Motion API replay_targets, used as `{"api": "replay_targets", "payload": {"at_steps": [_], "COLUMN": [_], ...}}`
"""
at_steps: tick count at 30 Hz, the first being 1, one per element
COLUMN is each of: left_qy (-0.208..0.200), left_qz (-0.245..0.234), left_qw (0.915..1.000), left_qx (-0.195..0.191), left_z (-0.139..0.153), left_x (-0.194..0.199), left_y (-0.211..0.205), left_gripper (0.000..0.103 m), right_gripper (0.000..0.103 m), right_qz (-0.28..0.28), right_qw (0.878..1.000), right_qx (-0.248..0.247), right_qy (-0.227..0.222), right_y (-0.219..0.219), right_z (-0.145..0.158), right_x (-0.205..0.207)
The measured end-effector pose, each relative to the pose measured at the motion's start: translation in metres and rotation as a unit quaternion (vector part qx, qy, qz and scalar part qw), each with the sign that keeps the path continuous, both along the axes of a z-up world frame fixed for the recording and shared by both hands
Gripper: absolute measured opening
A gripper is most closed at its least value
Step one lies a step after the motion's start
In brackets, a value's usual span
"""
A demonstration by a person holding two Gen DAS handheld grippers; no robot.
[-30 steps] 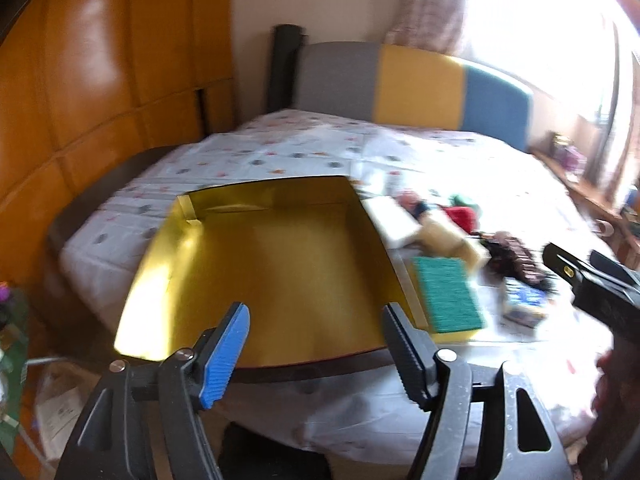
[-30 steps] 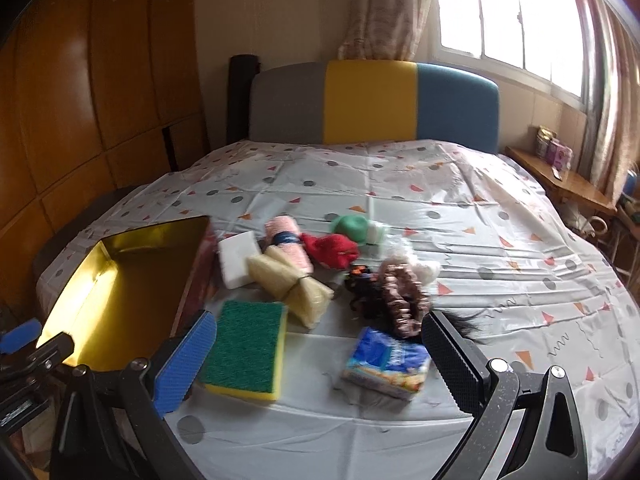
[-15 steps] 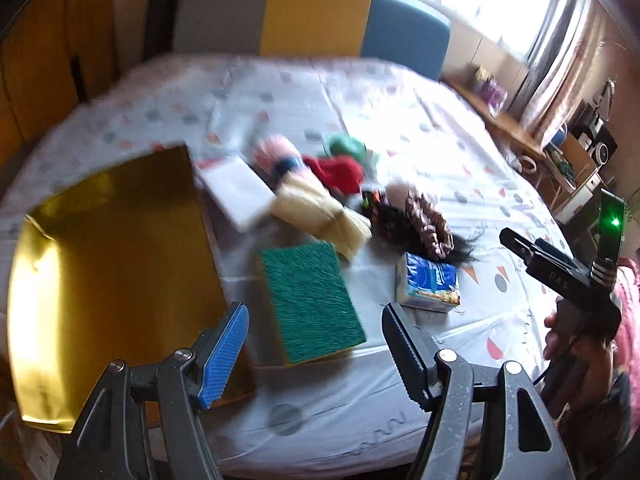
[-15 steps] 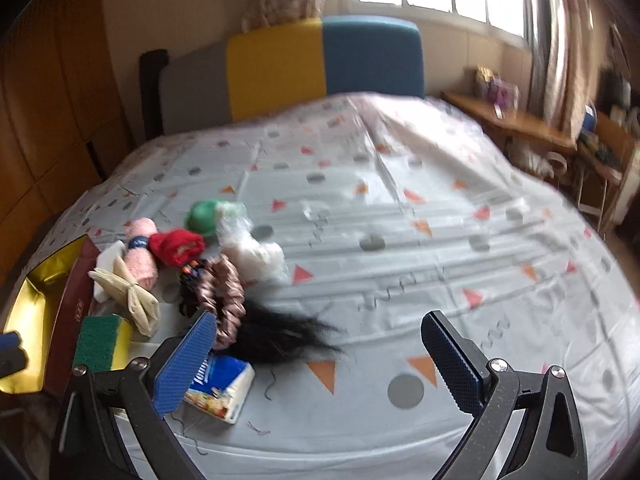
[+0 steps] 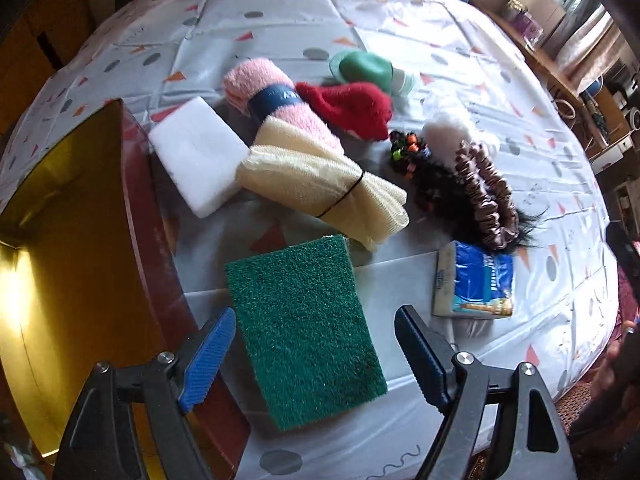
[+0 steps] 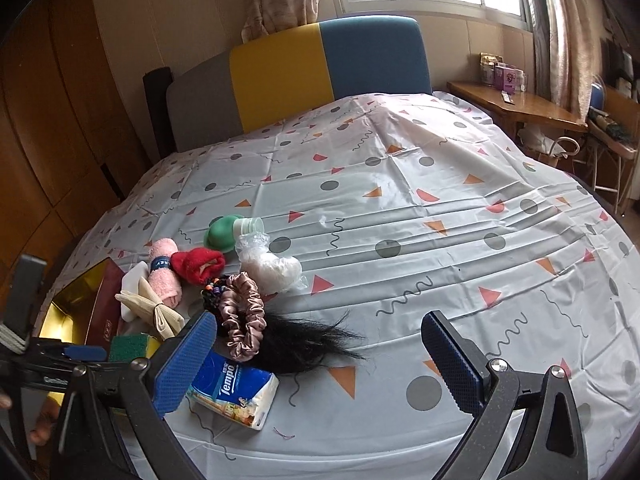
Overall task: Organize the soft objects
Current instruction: 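Move the left tool to the green sponge and close on it, then carry the sponge into the gold tray and open the left tool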
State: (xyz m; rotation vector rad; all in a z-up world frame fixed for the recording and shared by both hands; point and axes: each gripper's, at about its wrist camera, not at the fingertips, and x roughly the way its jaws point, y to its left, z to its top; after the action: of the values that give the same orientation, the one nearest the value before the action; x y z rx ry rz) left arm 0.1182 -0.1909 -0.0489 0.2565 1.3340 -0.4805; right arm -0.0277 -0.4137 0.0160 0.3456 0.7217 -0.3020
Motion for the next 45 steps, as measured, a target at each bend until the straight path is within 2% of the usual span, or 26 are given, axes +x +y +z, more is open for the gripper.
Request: {"api": "replay_targets", "payload": {"at_steps": [2, 4, 5, 7, 10, 12, 15, 19, 21, 25, 30, 32, 33, 36, 38, 45], "left_qy": [-0.009, -0.013, -0.012, -0.032, -0.055, -0.064, -0.093, -0.123, -0.136, -0.123, -0.118, -0.115, -0.109, -0.099, -0.104, -0.135], "left_qz": [-0.003, -0.013, -0.015, -0.020, -0.039, -0.064, -0.099, -0.128, -0.121, -0.104, -0.095, -0.087, -0.084, -0.072, -0.075, -0.076], "left_qw": [0.9998, 0.9994, 0.9993, 0.9986, 0.9976, 0.9959, 0.9907, 0.9839, 0.9827, 0.9854, 0.9860, 0.9868, 0.9877, 0.9888, 0.9882, 0.9856], "left_qx": [0.017, 0.029, 0.031, 0.037, 0.018, -0.005, -0.008, -0.015, -0.033, -0.056, -0.070, -0.073, -0.075, -0.086, -0.083, -0.068], "left_z": [-0.004, -0.009, -0.012, -0.011, -0.004, 0.003, 0.005, -0.003, -0.006, -0.008, -0.014, -0.018, -0.020, -0.025, -0.024, -0.007], "left_x": [0.001, -0.002, -0.004, -0.011, -0.030, -0.051, -0.086, -0.120, -0.127, -0.124, -0.126, -0.122, -0.121, -0.114, -0.116, -0.129], "left_y": [-0.004, -0.010, -0.012, -0.015, -0.014, -0.011, -0.003, 0.007, 0.017, 0.020, 0.026, 0.025, 0.026, 0.027, 0.027, 0.033], "left_gripper": [0.083, 0.078, 0.072, 0.071, 0.070, 0.070, 0.070, 0.071, 0.071, 0.071, 0.072, 0.073, 0.074, 0.074, 0.074, 0.069], "right_gripper": [0.103, 0.103, 0.103, 0.103, 0.103, 0.103, 0.103, 0.103, 0.103, 0.103, 0.103, 0.100, 0.084, 0.083, 0.083, 0.083], "right_qz": [-0.004, -0.005, -0.006, -0.006, 0.002, 0.022, 0.068, 0.142, 0.176, 0.243, 0.267, 0.270, 0.270, 0.276, 0.292, 0.286], "right_qw": [1.000, 1.000, 1.000, 1.000, 1.000, 0.999, 0.994, 0.985, 0.980, 0.962, 0.949, 0.947, 0.947, 0.944, 0.940, 0.944], "right_qx": [0.003, 0.006, 0.007, 0.008, 0.015, 0.032, 0.061, 0.051, 0.024, -0.021, -0.059, -0.060, -0.057, -0.079, -0.072, -0.060], "right_qy": [-0.001, -0.001, 0.001, 0.006, 0.019, 0.030, 0.053, 0.081, 0.093, 0.121, 0.158, 0.163, 0.162, 0.159, 0.160, 0.154], "right_y": [-0.002, -0.004, -0.004, -0.005, -0.006, -0.003, 0.008, 0.038, 0.055, 0.082, 0.090, 0.089, 0.090, 0.101, 0.108, 0.109], "right_z": [0.000, 0.000, -0.001, -0.003, -0.009, -0.015, -0.027, -0.039, -0.044, -0.058, -0.077, -0.079, -0.079, -0.078, -0.079, -0.080], "right_x": [-0.001, 0.000, 0.000, 0.001, 0.004, 0.008, 0.016, 0.029, 0.035, 0.050, 0.067, 0.067, 0.066, 0.060, 0.055, 0.055]}}
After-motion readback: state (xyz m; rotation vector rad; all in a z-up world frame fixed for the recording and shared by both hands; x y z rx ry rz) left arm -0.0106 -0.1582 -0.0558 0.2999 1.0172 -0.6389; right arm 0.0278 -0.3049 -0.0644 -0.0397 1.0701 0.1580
